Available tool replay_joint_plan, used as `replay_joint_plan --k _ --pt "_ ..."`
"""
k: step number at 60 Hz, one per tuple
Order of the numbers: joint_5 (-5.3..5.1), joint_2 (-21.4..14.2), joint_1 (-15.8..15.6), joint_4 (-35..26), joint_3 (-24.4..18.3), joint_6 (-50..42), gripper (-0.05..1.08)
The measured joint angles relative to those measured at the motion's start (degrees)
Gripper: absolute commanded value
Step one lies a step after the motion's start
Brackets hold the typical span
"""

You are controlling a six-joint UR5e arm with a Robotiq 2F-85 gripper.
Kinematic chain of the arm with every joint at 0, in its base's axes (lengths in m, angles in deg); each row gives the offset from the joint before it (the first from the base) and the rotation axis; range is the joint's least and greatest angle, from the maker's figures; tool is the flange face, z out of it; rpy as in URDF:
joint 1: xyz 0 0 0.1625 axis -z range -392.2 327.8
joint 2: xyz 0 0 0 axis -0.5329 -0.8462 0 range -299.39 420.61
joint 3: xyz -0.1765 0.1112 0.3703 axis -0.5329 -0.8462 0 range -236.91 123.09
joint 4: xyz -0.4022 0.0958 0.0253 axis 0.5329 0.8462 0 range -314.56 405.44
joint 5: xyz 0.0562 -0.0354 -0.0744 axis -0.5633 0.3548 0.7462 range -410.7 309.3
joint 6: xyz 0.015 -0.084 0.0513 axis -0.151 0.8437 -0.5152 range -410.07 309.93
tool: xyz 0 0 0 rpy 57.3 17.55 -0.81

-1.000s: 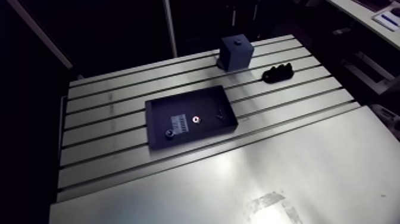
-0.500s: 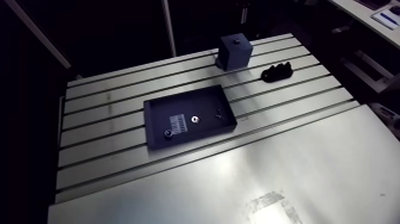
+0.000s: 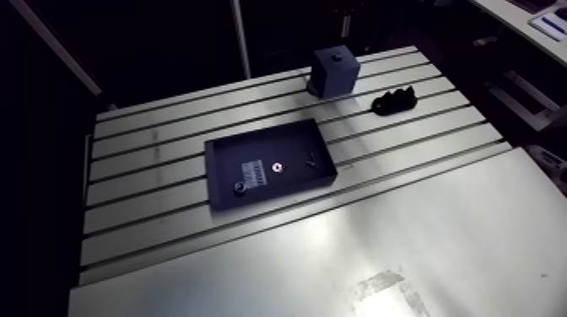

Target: Pick up the M10 bolt and insert it into the hex recess until seated.

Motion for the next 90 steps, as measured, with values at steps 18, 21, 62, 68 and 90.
replay_joint_plan --k 18,21,62,68,90 --pt "-0.2 0.16 0.14 2.4 1.49 -0.2 1.04" --pt "-0.22 0.19 0.18 2.8 1.68 -0.21 1.04" --pt "-1.42 0.39 0.52 5.35 3.71 -0.37 1.04" --pt "-1.45 0.41 0.52 5.91 4.04 -0.37 1.04" --pt "-1.45 0.7 0.54 7.12 4.65 -0.36 1.04"
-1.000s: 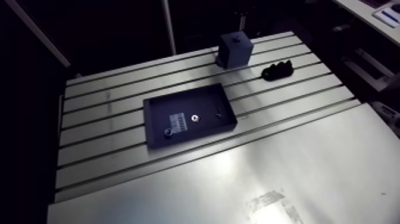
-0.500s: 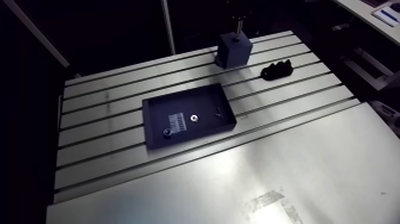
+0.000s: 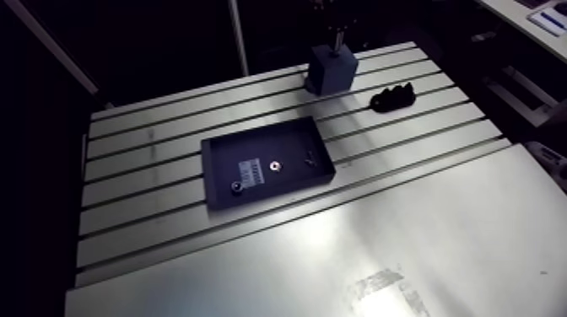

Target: Pick up the M10 bolt and insert it into the hex recess until seated.

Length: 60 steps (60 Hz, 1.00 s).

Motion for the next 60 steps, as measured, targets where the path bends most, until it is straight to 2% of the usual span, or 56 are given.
replay_joint_plan --k 60 --pt "0.46 0.46 -0.06 0.34 0.57 0.94 1.04"
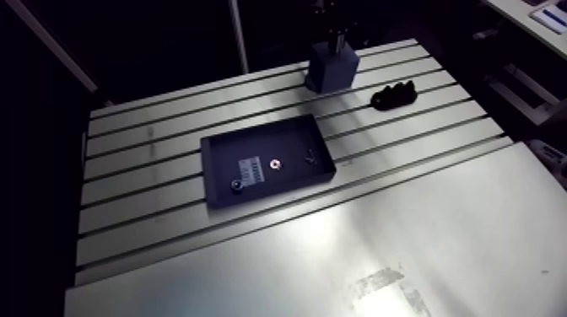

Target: Pick up the M10 bolt and insert it into the hex recess until seated.

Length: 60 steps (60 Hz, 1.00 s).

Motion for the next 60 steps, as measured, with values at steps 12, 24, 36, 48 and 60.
replay_joint_plan --k 12,24,36,48,60 --pt "0.0 -0.01 0.0 0.01 0.04 0.06 1.04" --pt "0.0 0.01 -0.01 0.01 0.05 0.16 1.04" --pt "0.06 0.06 -0.01 0.01 0.02 0.26 1.04" --pt "0.08 0.07 -0.01 0.02 0.04 0.34 1.04" --pt "0.06 0.08 -0.01 0.16 0.08 0.36 1.04"
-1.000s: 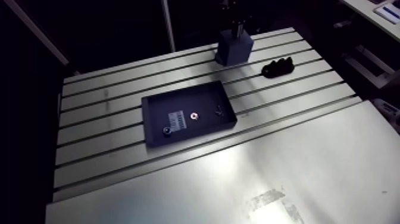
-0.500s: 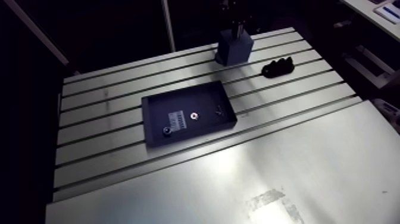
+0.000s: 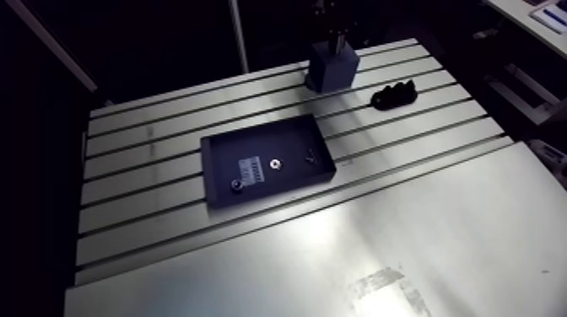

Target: Pick up the M10 bolt and insert it into the hex recess until seated.

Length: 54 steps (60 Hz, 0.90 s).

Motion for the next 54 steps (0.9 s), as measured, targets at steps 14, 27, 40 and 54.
replay_joint_plan --k 14,27,40,54 --pt "-0.04 0.0 0.0 1.08 0.04 0.07 1.04" --pt "0.0 0.0 0.0 1.5 0.08 0.1 1.04" --pt "0.0 0.18 0.0 1.55 0.14 0.58 1.04" --pt "-0.02 0.24 0.0 1.53 0.31 0.98 1.04"
